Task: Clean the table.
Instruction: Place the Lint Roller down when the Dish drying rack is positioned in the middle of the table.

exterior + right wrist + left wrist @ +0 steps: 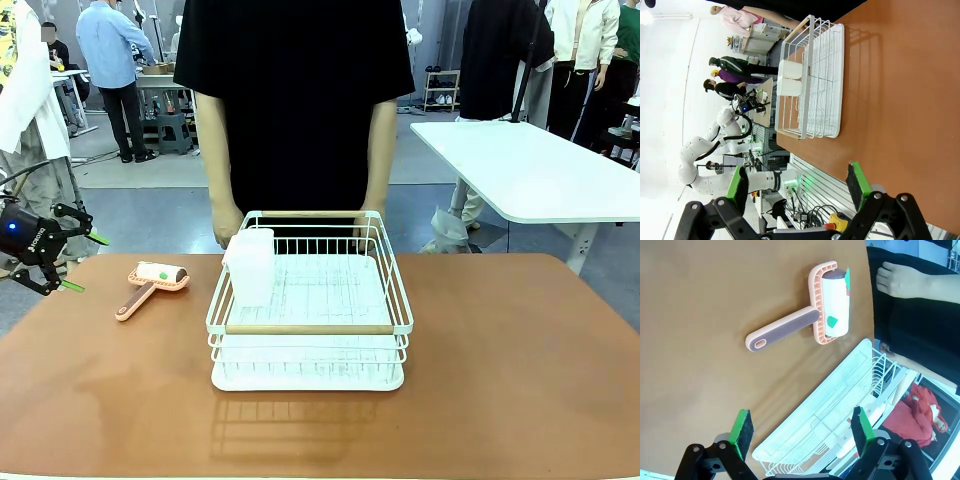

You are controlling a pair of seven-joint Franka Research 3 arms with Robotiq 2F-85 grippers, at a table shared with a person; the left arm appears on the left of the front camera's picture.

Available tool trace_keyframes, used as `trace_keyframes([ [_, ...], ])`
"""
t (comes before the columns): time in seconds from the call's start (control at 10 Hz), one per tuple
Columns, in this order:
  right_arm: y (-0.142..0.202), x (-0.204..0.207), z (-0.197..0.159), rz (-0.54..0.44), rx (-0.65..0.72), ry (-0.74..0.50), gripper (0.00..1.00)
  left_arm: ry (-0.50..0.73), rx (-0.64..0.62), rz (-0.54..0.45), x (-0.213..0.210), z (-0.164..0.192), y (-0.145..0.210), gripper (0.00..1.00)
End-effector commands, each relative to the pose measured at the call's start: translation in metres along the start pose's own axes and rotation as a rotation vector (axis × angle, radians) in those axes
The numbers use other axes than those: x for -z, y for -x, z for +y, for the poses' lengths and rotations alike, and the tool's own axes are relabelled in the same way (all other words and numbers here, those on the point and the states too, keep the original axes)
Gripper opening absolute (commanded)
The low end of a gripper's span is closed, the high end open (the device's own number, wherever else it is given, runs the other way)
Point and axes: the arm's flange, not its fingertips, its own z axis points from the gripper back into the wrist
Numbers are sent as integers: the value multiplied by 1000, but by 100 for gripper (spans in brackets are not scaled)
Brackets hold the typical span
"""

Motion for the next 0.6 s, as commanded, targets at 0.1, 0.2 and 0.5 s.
trace_keyframes([
  [0.1,0,-2,3,-5,-12,-8,100,6,-5,10,1,1,0,100],
  [0.2,0,-2,3,-5,-12,-8,100,6,-5,10,1,1,0,100],
  [0.5,0,-2,3,-5,-12,-8,100,6,-5,10,1,1,0,100],
])
